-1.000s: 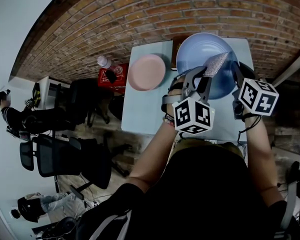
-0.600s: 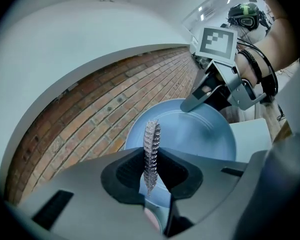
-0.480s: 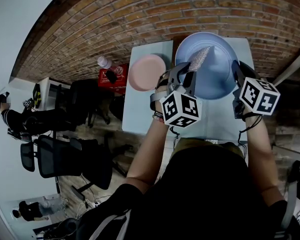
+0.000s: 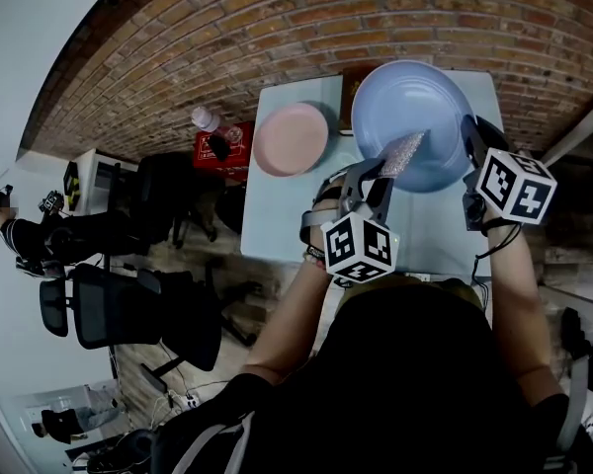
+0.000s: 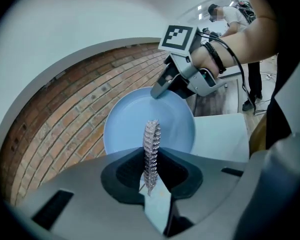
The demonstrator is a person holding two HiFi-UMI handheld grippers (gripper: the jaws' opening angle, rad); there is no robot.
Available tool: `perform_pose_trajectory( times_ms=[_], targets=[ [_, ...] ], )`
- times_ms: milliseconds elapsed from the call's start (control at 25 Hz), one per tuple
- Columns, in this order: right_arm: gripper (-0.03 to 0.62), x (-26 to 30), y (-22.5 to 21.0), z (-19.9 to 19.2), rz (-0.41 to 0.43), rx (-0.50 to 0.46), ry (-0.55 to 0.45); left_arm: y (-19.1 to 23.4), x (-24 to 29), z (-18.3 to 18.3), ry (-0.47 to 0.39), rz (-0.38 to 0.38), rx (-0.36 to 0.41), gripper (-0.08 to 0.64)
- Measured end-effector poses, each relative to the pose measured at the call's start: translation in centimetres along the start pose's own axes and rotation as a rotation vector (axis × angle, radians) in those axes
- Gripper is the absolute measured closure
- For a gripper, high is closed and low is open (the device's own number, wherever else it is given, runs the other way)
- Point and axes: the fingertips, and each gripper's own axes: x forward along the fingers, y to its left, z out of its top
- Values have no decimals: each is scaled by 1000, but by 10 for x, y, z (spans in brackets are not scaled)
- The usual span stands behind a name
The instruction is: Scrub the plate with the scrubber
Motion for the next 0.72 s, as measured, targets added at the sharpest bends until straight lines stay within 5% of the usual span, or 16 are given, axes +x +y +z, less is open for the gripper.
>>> perform_pose_trajectory(
  times_ms=[280, 720],
  targets=[
    [543, 3, -1, -3, 13, 1, 4, -32, -8, 12, -26, -81, 32, 482],
    [543, 3, 8, -5, 27, -20, 15, 6, 4, 41, -61, 5, 41, 482]
  ],
)
